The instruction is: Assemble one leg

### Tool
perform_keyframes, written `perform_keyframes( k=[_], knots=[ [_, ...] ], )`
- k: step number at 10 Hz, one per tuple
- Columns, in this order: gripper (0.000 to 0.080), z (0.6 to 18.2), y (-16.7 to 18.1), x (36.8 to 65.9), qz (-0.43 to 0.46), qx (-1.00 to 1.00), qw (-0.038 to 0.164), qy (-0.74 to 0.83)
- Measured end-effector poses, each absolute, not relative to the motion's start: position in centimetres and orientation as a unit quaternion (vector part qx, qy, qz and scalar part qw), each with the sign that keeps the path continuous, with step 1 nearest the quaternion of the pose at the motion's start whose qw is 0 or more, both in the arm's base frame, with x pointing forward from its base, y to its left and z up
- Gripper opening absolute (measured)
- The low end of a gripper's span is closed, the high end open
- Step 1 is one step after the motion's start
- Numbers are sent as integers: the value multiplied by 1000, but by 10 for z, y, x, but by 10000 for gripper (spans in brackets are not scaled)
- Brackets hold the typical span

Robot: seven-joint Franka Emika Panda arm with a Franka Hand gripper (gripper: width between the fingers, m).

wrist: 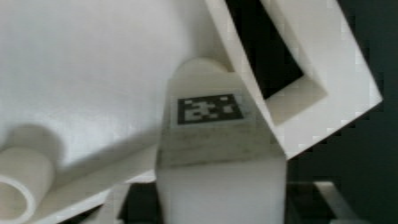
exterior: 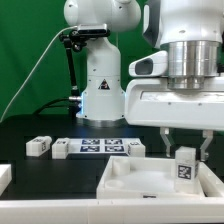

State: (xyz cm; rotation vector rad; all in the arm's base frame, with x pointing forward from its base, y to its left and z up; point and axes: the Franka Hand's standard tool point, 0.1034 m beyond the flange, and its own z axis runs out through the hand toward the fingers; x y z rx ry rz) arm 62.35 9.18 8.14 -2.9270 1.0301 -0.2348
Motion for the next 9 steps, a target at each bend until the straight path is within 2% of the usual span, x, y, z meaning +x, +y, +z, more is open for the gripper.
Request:
perform_keyframes(
  k=[1,2,3,4,5,6,9],
  knots=[
    [298,82,89,623,-77,-930,13,359],
    [336,81,87,623,-77,-928,11,364],
    [473,81,87,623,-77,-929,11,361],
    [473,81,87,623,-77,-929,11,361],
    [608,81,87,623,-77,-929,11,361],
    [638,81,87,623,-77,-929,11,361],
    [647,81,87,623,-77,-929,11,361]
  ],
)
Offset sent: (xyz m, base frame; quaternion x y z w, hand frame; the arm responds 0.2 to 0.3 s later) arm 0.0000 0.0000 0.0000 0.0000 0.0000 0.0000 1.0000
